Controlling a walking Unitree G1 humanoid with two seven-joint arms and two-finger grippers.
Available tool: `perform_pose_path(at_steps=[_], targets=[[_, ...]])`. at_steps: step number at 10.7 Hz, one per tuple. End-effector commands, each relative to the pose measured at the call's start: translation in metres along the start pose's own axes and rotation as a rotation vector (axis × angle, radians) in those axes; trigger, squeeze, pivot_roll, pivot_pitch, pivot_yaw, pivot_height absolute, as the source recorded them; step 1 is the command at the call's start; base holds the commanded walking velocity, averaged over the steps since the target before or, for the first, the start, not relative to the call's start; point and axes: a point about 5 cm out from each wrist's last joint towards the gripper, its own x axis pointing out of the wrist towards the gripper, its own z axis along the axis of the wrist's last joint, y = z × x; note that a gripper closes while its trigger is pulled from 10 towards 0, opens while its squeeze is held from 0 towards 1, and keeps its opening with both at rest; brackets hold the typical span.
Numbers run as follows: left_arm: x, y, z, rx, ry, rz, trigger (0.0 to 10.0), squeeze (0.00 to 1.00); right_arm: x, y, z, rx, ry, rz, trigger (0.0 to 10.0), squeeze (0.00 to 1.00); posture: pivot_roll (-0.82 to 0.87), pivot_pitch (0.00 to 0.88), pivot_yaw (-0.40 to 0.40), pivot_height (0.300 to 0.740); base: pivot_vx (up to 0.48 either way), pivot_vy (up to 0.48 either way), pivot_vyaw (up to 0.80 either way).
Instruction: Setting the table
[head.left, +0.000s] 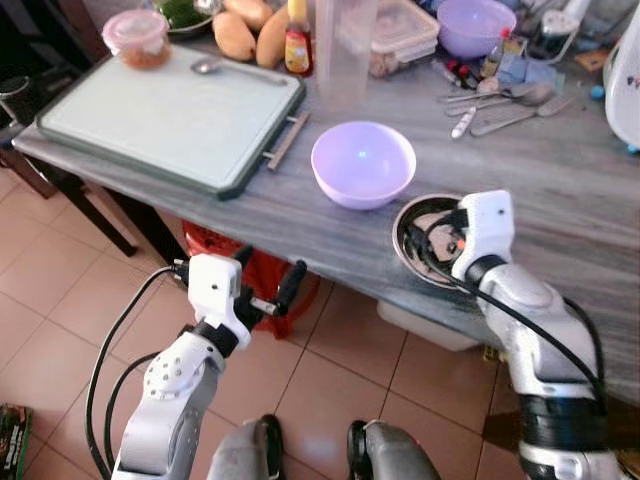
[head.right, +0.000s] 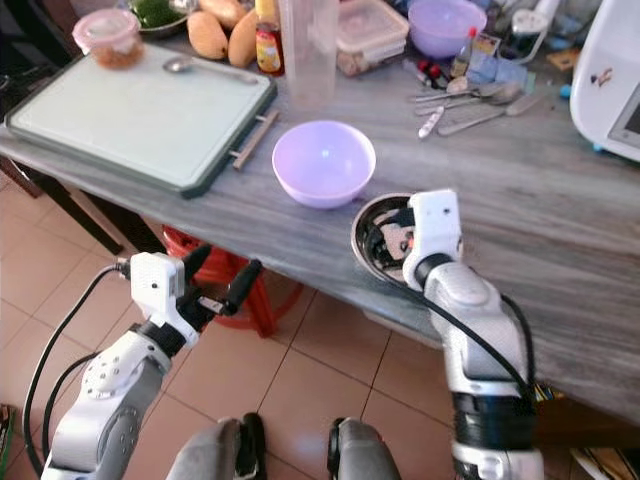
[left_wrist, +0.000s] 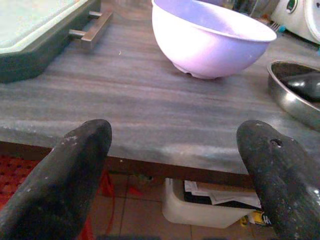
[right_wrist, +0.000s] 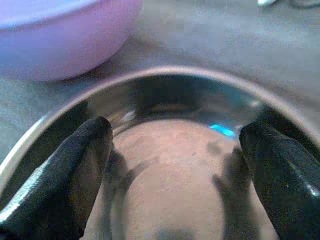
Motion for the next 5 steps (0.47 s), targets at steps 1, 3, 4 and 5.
perform_pose_path(at_steps=[1,3,4,5], targets=[[0.000,0.000,-0.002,0.011,0.014,-0.005,10.0,0.00,-0.004,-0.004,0.002,0.008,-0.021,-0.012,10.0,0.00,-0.06,0.170,0.033,0.740,0.000,0.000,0.00],[0.001,0.000,-0.001,0.012,0.012,-0.007,10.0,0.00,-0.006,-0.004,0.006,0.024,-0.069,-0.011,10.0,0.00,-0.06,0.166,0.035,0.740,0.000,0.000,0.00],[0.000,0.001,-0.003,0.013,0.015,-0.003,10.0,0.00,-0.010,-0.002,0.013,0.039,-0.151,0.001,10.0,0.00,-0.06,0.156,0.033,0.740,0.000,0.000,0.00],[-0.001,0.001,-0.004,0.010,0.019,0.003,10.0,0.00,-0.011,0.000,0.008,0.025,-0.138,0.006,10.0,0.00,-0.06,0.149,0.032,0.740,0.000,0.000,0.00]])
